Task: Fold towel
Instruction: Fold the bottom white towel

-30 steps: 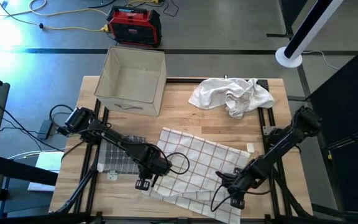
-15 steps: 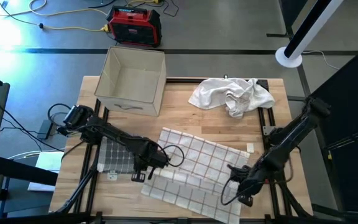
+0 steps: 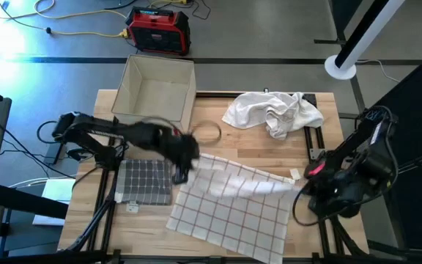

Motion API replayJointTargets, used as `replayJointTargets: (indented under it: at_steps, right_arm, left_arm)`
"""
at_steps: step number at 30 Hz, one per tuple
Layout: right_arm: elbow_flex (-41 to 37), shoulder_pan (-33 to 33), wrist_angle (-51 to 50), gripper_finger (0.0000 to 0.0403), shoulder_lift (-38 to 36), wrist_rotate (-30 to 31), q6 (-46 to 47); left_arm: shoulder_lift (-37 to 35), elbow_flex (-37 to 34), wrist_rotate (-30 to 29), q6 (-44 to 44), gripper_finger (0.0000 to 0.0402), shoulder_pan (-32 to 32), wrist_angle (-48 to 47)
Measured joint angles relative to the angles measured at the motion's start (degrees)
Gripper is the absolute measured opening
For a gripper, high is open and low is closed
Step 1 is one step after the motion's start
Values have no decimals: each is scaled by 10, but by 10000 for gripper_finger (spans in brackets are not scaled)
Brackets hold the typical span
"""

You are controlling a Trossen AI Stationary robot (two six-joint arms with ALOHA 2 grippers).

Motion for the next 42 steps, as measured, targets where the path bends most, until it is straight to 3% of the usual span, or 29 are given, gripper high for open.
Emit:
replayJointTargets:
  at_steps: [6, 13, 18, 25, 32, 42]
  right_arm:
    - [-30, -23, 6, 9, -30, 19, -50]
    - [-73, -43, 4, 9, -32, 46, -80]
    - [-63, -51, 5, 9, -69, 53, -118]
    - [-59, -53, 3, 9, -187, 98, -135]
    - [-59, -57, 4, 9, -274, 181, -191]
    - [-59, -108, 4, 9, -321, 121, -352]
  left_arm:
    - [-49, 0, -69, 74, 10, 111, 78]
    - [-57, 0, -25, 110, 10, 200, 123]
    - [-57, 0, 21, 130, 10, 219, 123]
    - [-57, 0, 80, 182, 10, 232, 140]
    - [-57, 0, 83, 209, 10, 259, 154]
    - [-57, 0, 94, 227, 10, 306, 153]
